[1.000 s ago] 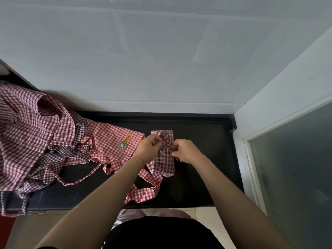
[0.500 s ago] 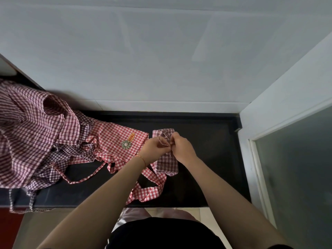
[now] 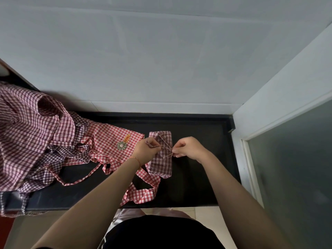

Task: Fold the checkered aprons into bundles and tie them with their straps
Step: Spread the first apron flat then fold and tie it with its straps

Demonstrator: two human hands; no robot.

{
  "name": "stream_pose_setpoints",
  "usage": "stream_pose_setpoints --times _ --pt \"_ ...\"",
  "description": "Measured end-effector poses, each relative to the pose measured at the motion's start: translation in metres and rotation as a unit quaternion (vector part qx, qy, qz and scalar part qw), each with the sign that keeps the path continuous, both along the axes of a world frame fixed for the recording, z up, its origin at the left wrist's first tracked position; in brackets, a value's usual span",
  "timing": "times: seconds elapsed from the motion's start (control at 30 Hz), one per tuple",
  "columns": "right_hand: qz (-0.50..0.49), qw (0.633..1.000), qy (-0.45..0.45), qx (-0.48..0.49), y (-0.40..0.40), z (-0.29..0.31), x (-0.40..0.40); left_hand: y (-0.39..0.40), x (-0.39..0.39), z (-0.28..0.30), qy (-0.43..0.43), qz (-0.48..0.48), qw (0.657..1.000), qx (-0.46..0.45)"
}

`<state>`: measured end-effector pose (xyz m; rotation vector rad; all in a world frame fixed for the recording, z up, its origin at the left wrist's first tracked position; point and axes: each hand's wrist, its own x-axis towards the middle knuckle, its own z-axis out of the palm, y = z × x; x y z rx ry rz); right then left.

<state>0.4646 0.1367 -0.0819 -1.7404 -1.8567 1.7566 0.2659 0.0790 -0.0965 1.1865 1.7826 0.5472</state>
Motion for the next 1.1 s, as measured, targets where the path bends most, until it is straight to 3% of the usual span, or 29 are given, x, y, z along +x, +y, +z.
stream_pose_setpoints --times 0.1,0.23,0.33,0.43,0.57,0.7,0.87,0.97,1.1 --pt "-0.037 0.999 -0.005 0.012 -0.004 -0.002 0.0 0.001 0.001 0.005 0.017 -0.004 1.0 0.001" --pt "-0.051 0.992 -0.078 0.08 -0.006 -0.009 0.004 -0.003 -0.004 0.004 0.067 0.026 0.997 0.011" --pt "-0.034 0.984 -0.146 0.098 -0.005 -0.015 0.017 -0.007 -0.018 -0.001 0.049 0.076 0.995 -0.041" --pt "0.009 0.981 -0.182 0.069 -0.003 -0.015 0.021 -0.006 -0.024 0.0 0.025 0.044 0.995 -0.085" --pt "-0.001 0.988 -0.138 0.067 -0.001 -0.011 0.01 0.004 -0.026 0.003 -0.006 -0.005 0.995 -0.102" --pt "0.014 0.991 -0.113 0.071 -0.006 -0.012 -0.009 0.019 -0.015 0.016 -0.03 0.014 0.991 -0.129" --pt "0.057 0.983 -0.138 0.105 -0.015 -0.016 -0.02 0.039 -0.009 0.024 0.005 -0.119 0.959 -0.258" --pt "0.063 0.983 -0.14 0.103 -0.018 -0.015 -0.023 0.047 -0.01 0.03 0.05 -0.182 0.94 -0.284" --pt "0.075 0.98 -0.141 0.118 -0.016 -0.014 -0.025 0.056 -0.007 0.055 0.07 -0.265 0.889 -0.368"
